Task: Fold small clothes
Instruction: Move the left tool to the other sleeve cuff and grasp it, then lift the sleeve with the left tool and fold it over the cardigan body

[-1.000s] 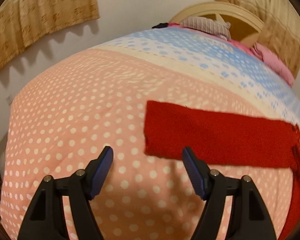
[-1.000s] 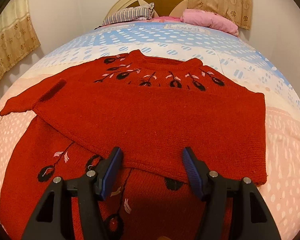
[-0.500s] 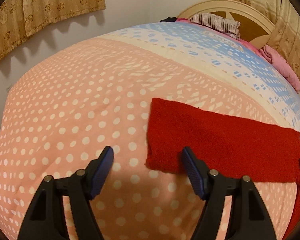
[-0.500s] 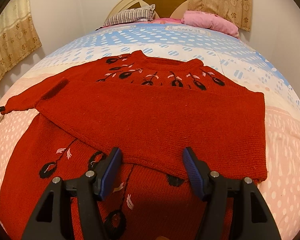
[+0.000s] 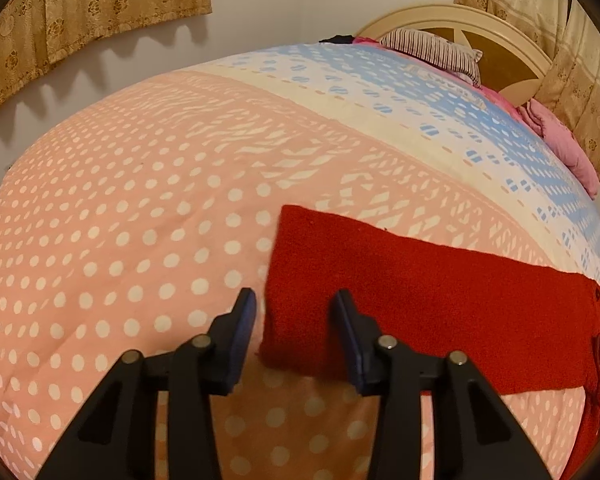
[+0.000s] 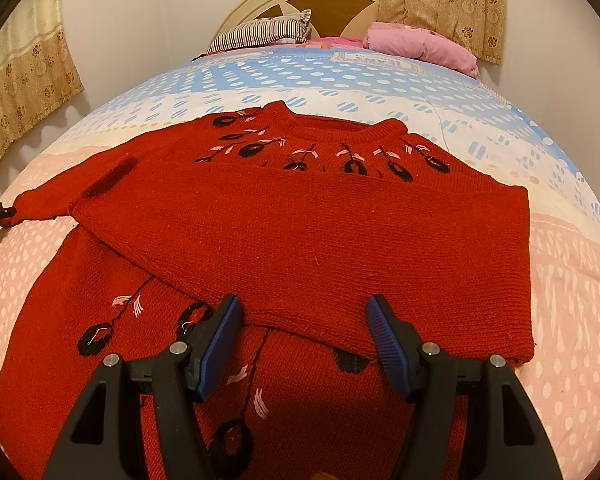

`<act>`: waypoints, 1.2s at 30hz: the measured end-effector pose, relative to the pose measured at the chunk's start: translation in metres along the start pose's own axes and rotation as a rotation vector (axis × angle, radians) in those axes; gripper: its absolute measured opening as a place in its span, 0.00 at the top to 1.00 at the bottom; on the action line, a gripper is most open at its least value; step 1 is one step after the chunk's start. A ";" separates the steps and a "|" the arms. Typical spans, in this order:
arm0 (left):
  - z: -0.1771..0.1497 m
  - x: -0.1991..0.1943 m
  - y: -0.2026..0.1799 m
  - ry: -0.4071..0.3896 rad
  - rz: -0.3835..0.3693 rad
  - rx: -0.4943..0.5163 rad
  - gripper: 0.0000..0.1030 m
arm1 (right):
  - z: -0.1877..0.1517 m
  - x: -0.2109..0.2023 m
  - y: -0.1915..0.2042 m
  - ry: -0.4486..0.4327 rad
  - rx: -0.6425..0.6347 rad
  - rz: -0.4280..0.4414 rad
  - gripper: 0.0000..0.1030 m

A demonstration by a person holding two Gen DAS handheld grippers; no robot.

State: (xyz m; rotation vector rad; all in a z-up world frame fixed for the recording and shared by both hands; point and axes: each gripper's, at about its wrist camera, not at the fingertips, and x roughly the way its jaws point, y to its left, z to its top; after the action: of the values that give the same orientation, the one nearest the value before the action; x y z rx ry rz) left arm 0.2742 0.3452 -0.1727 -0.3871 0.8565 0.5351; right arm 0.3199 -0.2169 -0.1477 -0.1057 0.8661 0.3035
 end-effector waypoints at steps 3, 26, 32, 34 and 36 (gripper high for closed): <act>0.000 0.002 -0.001 0.006 -0.002 0.002 0.55 | 0.000 0.000 0.000 0.000 0.000 0.000 0.36; 0.021 -0.053 -0.013 -0.106 -0.092 0.040 0.86 | 0.000 -0.001 0.000 -0.003 0.003 0.002 0.34; 0.030 -0.079 -0.030 -0.133 -0.151 0.051 0.88 | 0.001 -0.001 0.001 -0.005 0.007 0.013 0.32; 0.032 -0.086 -0.036 -0.138 -0.170 0.056 0.88 | 0.001 -0.001 0.002 -0.005 0.004 0.018 0.29; 0.032 -0.093 -0.041 -0.143 -0.186 0.057 0.88 | 0.001 0.000 0.003 -0.004 0.002 0.017 0.29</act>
State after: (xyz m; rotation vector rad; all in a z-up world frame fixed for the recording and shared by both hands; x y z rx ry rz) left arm 0.2671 0.3025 -0.0755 -0.3674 0.6886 0.3601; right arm 0.3202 -0.2142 -0.1470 -0.0961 0.8632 0.3183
